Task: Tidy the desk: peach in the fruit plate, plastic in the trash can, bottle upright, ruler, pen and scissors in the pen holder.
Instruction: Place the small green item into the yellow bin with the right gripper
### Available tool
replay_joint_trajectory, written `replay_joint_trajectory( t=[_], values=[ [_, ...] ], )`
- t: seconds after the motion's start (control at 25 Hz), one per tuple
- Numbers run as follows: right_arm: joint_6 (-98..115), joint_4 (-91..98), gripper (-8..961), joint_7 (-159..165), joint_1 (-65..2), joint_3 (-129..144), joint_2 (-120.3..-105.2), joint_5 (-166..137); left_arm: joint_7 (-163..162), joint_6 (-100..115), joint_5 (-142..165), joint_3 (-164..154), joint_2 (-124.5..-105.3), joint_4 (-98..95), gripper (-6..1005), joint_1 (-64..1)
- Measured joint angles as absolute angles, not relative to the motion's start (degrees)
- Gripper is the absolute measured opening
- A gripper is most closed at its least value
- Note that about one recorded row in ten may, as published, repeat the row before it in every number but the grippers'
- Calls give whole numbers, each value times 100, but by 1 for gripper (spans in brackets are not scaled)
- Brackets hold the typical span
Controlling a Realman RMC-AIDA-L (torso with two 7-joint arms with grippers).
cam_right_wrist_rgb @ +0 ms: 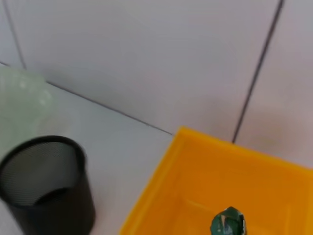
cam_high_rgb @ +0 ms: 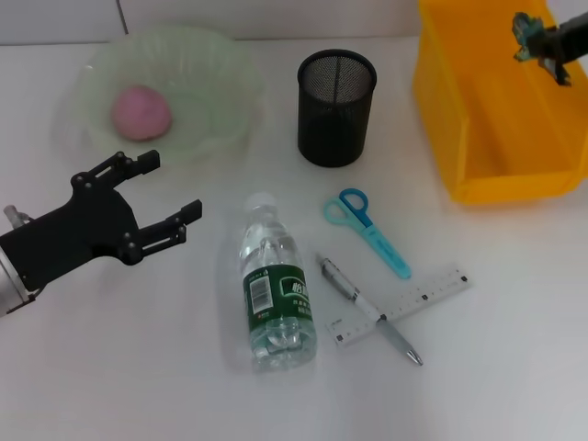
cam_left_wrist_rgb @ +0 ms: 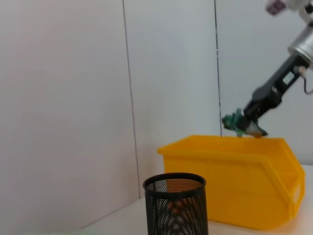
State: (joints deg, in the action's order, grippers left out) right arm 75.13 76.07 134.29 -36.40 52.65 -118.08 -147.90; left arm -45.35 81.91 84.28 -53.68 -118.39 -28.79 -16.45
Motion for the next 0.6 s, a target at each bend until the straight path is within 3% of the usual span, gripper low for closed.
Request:
replay_joint_trajectory(
  t=[0.16,0.44,0.6],
  values=[
    [6778,6748,54,13387,-3700,5280,-11768,-14786,-4926,8152,8450,-5288,-11823,-2875,841,-1784],
    [6633,6921,225,12732,-3372,5238,-11900,-13913,-5449,8232,8498,-5378,-11826,-3110,842,-1797],
    [6689,7071,408,12315,-3082,5259,-11902,-13207,-6492,8184,8757,-5431,-11853,-3690,842,-1750]
  ],
)
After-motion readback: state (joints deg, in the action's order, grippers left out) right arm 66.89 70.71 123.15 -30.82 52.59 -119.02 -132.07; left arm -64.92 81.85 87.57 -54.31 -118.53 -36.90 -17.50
